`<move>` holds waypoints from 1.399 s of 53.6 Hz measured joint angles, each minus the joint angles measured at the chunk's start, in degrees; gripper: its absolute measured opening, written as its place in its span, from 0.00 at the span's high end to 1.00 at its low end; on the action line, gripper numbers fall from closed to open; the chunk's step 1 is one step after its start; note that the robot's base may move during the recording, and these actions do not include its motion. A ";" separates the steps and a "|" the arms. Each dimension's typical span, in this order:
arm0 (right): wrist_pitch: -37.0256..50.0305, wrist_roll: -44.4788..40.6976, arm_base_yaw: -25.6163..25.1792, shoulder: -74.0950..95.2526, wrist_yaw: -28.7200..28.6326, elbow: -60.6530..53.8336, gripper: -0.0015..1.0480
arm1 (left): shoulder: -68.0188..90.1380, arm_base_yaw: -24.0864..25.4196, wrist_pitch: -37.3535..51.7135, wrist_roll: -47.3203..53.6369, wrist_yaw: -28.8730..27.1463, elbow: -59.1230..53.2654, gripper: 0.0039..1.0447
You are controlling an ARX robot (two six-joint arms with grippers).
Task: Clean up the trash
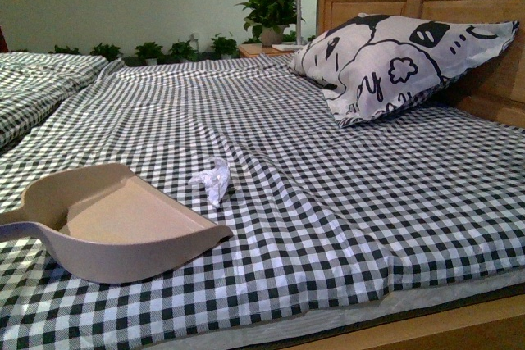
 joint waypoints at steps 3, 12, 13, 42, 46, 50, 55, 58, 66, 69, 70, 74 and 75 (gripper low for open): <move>0.00 0.00 0.00 0.00 0.02 0.00 0.80 | 0.07 -0.04 0.00 -0.02 -0.11 0.02 0.73; 0.00 0.00 0.00 0.00 0.00 0.00 0.80 | 0.55 -0.15 0.00 -0.04 -0.20 0.02 0.73; 0.00 0.00 0.00 0.00 0.00 0.00 0.80 | 0.55 -0.15 0.00 -0.04 -0.20 0.00 0.73; 0.00 0.00 0.00 0.00 0.02 0.00 0.80 | 0.59 -0.26 0.17 -0.04 -0.57 0.00 0.73; 0.00 0.00 0.00 0.00 0.00 0.00 0.80 | 0.59 -0.26 0.17 -0.04 -0.57 0.00 0.73; -2.34 0.37 -0.39 0.59 -1.79 0.79 0.80 | 0.59 -0.26 0.17 -0.04 -0.57 0.00 0.73; -13.81 0.04 -4.63 7.45 -14.62 6.56 0.80 | 0.59 -0.26 0.20 -0.04 -0.61 0.00 0.73; -12.52 -0.35 -7.37 13.68 -20.85 9.07 0.80 | 0.66 -0.26 0.20 -0.04 -0.59 0.00 0.73; -7.13 -1.81 -9.57 33.99 -28.87 22.05 0.80 | 0.66 -0.26 0.20 -0.07 -0.59 0.00 0.73; -6.40 -2.40 -9.55 38.58 -29.03 24.96 0.80 | 0.66 -0.26 0.20 -0.07 -0.59 0.00 0.73; -6.12 -2.69 -9.53 40.76 -29.11 26.38 0.80 | 0.66 -0.26 0.20 -0.07 -0.59 0.00 0.73; -5.79 -3.61 -9.31 47.41 -29.11 31.02 0.80 | 0.68 -0.28 0.20 -0.07 -0.59 0.00 0.73; -5.49 -4.07 -9.16 49.35 -28.87 32.24 0.80 | 0.68 -0.28 0.20 -0.04 -0.59 0.00 0.73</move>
